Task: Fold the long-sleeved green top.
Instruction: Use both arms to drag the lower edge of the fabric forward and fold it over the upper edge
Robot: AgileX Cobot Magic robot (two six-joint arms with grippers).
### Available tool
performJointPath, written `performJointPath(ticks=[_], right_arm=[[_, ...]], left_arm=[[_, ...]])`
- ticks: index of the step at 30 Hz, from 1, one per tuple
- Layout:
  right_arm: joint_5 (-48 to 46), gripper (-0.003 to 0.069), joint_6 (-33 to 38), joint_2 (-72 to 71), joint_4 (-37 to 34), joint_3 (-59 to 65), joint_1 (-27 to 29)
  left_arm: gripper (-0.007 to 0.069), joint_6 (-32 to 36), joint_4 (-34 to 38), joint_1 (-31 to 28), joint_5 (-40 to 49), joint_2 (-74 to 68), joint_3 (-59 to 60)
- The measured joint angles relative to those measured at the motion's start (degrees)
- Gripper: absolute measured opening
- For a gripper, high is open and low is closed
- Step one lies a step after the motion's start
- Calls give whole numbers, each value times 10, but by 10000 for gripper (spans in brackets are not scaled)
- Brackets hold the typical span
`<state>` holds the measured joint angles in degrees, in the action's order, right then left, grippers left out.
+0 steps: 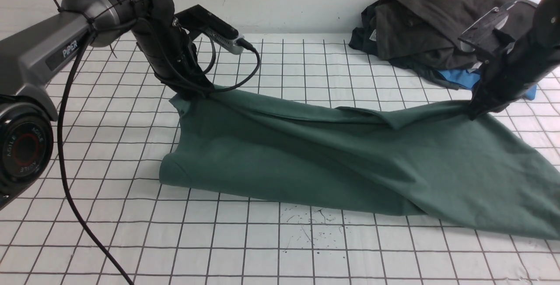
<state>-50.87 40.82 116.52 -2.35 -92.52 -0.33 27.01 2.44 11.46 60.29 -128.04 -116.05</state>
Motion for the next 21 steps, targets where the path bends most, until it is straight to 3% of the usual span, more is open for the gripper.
performJointPath(ticks=[3, 5, 6, 10, 11, 12, 16, 21], right_arm=[[3, 67, -11, 7, -1, -1, 0], [11, 127, -39, 13, -1, -1, 0], [11, 139, -45, 13, -1, -1, 0], [16, 297, -129, 13, 11, -23, 0], [14, 304, -137, 13, 13, -25, 0], [-1, 357, -164, 13, 18, -48, 0], [-83, 409, -200, 13, 9, -106, 0], [-174, 402, -181, 13, -74, -125, -5]], left_arm=[[103, -1, -1, 0, -3, -1, -1], [194, -11, -1, 0, -3, -2, -8], [194, -12, -1, 0, -3, -2, -9], [392, -74, -9, -8, 22, -2, -55], [399, -79, -11, -8, 27, -2, -58], [455, -92, -18, -10, 52, -2, -85], [502, -101, -24, -14, 100, 7, -131], [462, -107, 1, -14, 106, 29, -128]])
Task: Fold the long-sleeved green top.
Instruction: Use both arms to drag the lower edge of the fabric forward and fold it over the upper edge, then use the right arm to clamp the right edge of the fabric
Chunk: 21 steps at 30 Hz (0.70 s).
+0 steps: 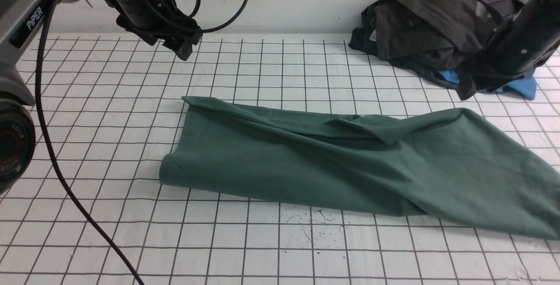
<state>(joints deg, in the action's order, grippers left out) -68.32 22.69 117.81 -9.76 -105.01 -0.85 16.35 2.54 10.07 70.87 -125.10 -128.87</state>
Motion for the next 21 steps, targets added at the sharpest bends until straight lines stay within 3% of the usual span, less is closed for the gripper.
performJointPath(ticks=[5, 13, 17, 21], right_arm=[[-19, 332, 51, 27, -54, 0, -51], [-20, 163, 66, 87, -11, 0, -135], [-14, 104, 53, 96, 10, 0, -138], [61, 71, -17, 96, 71, 0, -135]], left_arm=[[314, 6, 24, 5, 1, 1, 26], [32, 10, 26, 6, 1, 1, 54], [-3, 12, 26, 6, 1, 1, 55], [-8, 13, 26, 6, 1, 1, 55]])
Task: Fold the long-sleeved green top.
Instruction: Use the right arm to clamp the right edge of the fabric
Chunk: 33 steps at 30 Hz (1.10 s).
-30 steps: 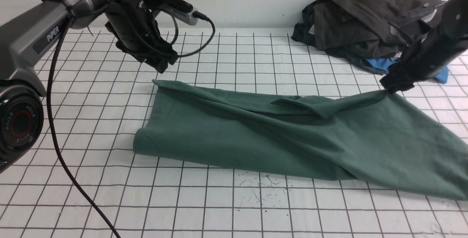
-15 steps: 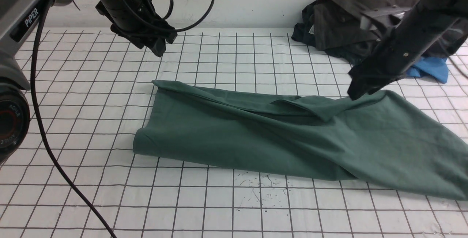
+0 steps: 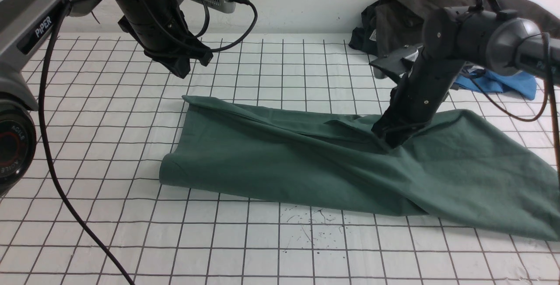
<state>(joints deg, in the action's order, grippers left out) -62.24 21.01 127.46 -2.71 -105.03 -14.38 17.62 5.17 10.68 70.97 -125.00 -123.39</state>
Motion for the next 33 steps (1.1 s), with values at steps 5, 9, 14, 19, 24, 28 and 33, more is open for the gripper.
performJointPath(ticks=[5, 9, 14, 19, 24, 28, 33], right_arm=[[99, 66, -109, 0, 83, -2, 15], [99, 66, -163, 0, 143, -26, 23], [-20, 66, -103, -37, 136, -57, 23], [-78, 66, -50, -73, 64, -47, 22], [-81, 66, -13, -70, 4, 17, 13], [-75, 66, -11, -50, 6, 45, 12], [-27, 66, -40, -17, 51, 47, 12]], left_arm=[[-8, 0, 0, 0, 0, 0, 0], [-8, 0, 0, 0, 0, 0, 0], [-8, 1, 0, 0, 0, 0, 0], [-8, 2, 0, 0, -1, 0, 0], [-8, 3, 0, 0, -1, 0, 0], [-8, 3, 0, 0, -1, 0, 0], [-8, 3, 0, 0, -1, 0, 0]])
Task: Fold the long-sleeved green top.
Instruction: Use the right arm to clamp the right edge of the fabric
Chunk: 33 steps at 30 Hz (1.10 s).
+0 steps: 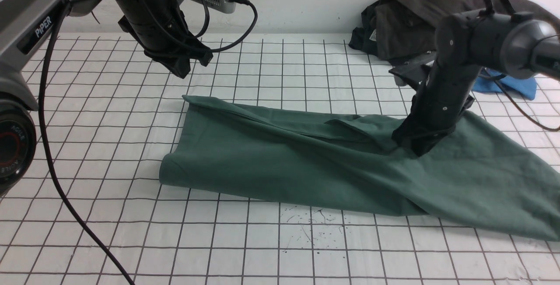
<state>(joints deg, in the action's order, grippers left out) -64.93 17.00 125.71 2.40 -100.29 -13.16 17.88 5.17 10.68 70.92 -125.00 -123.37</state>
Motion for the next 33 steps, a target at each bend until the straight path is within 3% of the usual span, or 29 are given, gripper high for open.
performJointPath(ticks=[8, 17, 22, 27, 33], right_arm=[[111, 66, -68, 4, 1, 0, 0], [242, 66, -213, 7, 28, 0, 13], [196, 66, -234, -2, 39, -13, 44], [98, 66, -170, -89, 48, -24, 72], [64, 66, -143, -214, 48, 15, 84]], left_arm=[[-8, 0, 0, 0, 0, 0, 0], [-8, 0, 0, 0, 0, 0, 0], [-8, 0, 0, 0, 0, 2, 0], [-8, 0, -6, 0, 0, 48, 13], [-8, -9, -7, 3, -3, 165, 153]])
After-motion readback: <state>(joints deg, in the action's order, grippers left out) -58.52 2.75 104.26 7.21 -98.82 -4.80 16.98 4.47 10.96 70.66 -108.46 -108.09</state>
